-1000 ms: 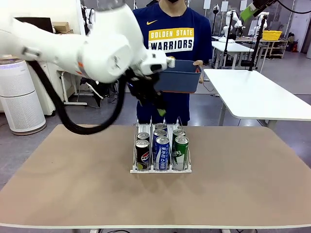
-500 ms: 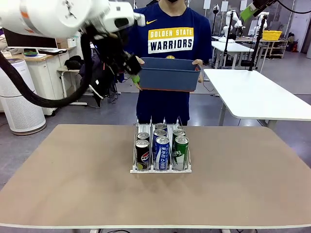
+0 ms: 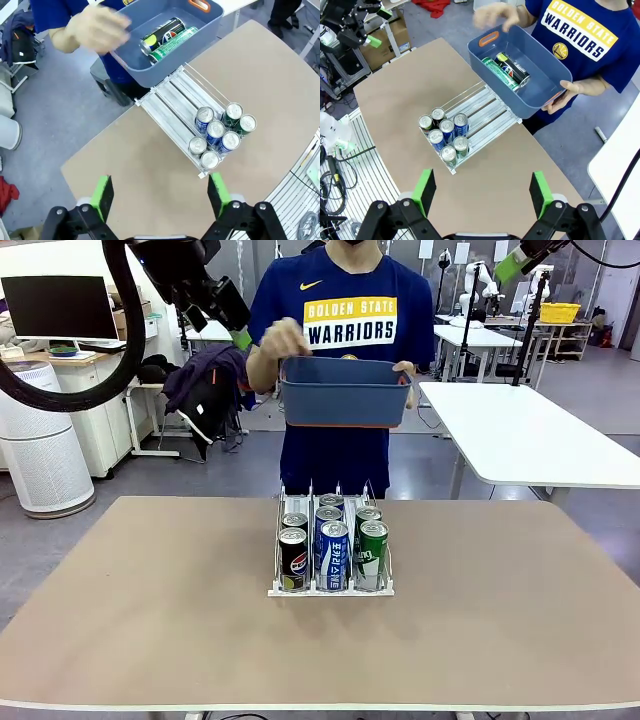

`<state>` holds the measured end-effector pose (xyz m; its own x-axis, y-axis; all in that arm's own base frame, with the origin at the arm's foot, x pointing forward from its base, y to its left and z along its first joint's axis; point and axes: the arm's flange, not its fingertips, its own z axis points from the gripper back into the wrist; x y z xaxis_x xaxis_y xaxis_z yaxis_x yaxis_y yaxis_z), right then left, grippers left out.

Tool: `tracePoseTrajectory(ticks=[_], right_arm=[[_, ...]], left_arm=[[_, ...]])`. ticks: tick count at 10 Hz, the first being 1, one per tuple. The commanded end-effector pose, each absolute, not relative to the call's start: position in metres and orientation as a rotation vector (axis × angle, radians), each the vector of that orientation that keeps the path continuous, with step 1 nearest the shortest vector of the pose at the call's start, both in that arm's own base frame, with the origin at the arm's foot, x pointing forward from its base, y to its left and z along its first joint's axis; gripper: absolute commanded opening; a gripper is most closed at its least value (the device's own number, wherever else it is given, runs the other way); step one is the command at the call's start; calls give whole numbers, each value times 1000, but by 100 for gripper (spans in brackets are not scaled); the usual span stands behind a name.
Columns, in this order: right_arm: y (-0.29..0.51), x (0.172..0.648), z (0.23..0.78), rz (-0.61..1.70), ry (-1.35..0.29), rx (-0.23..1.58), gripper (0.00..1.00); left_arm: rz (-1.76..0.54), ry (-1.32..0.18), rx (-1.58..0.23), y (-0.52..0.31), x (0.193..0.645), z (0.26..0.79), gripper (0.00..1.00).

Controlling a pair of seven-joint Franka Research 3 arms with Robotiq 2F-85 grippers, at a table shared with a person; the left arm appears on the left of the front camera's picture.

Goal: Fill the beverage cans into the dispenser.
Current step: Pick up the Pepsi coke handed by the human.

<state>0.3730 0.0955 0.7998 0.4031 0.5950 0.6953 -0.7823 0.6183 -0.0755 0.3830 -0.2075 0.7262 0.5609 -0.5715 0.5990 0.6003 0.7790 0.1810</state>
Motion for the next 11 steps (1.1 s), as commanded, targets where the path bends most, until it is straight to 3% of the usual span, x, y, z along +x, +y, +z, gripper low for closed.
tracePoseTrajectory(ticks=[1, 6, 11], right_arm=[[96, 373, 798, 884, -748, 282, 100], [96, 373, 798, 884, -748, 282, 100], [96, 373, 798, 884, -748, 282, 100]], left_arm=[[-702, -683, -58, -212, 382, 718, 100], [-702, -680, -45, -214, 383, 721, 100], [-737, -708, -86, -203, 363, 772, 100]])
